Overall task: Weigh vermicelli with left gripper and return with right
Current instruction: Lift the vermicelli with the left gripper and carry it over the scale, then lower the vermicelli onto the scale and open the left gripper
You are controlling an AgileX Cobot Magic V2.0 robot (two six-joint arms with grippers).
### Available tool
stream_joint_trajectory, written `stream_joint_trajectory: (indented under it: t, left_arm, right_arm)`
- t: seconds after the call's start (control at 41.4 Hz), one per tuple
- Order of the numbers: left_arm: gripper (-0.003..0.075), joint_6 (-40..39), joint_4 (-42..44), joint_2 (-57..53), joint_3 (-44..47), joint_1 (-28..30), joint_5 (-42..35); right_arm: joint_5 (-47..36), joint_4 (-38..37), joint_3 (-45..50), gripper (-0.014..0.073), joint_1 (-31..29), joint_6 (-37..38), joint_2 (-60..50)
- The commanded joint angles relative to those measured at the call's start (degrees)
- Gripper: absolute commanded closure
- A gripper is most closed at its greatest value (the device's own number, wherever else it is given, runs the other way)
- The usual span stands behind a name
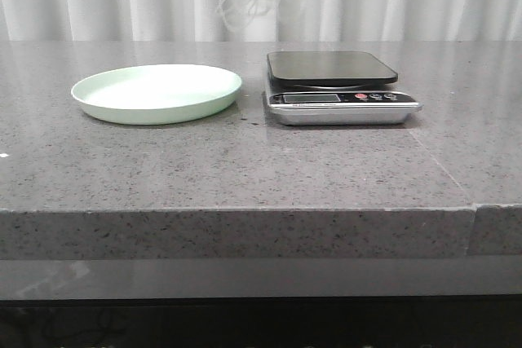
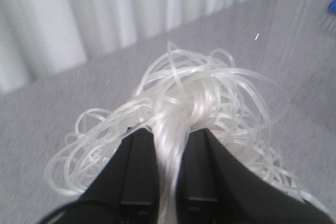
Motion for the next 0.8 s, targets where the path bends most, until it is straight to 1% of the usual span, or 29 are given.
stream_joint_trajectory:
  t: [0.0,0.242,0.338,0.508,0.58,0.653,0.774]
  left_arm:
    - [0.0575,-0.1,-0.2,-0.7,-3.4,-2.1,-10.5]
    - [0.0575,-0.1,-0.2,8.4,-10.9,-4.8,-11.2]
    - [0.0575,-0.1,-0.2,12.5,-14.2,-4.8,-11.2]
    - [0.0565,-0.1,-0.5,18.1,-17.3,-4.9,-11.0]
    - [0.0531,-0.1,-0.5,19.3,-17.7,-5.3,-10.6]
    - [0.046,-0.1,-0.5,19.8,-17.7,-5.4,-10.2]
    - [0.0315,-0.1,-0.5,20.1,-17.7,-5.4,-9.1]
  right_arm:
    - [-2.9,0.7,-1.9,0.0054,-0.3,-0.4,-0.2]
    - [-2.9,0.7,-1.9,0.0054,-0.3,-0.4,-0.2]
    - [-2.9,0.7,-1.9,0.0054,-0.3,-0.4,-0.2]
    - [-2.9,0.7,-1.9,0.0054,-0.3,-0.4,-0.1]
    - [-2.9,0.7,-1.9,0.0054,-0.3,-0.4,-0.1]
    - [-2.9,0.7,-1.9,0.0054,-0.3,-0.4,-0.1]
    - [-2.9,0.7,-1.9,0.0054,-0.3,-0.4,-0.1]
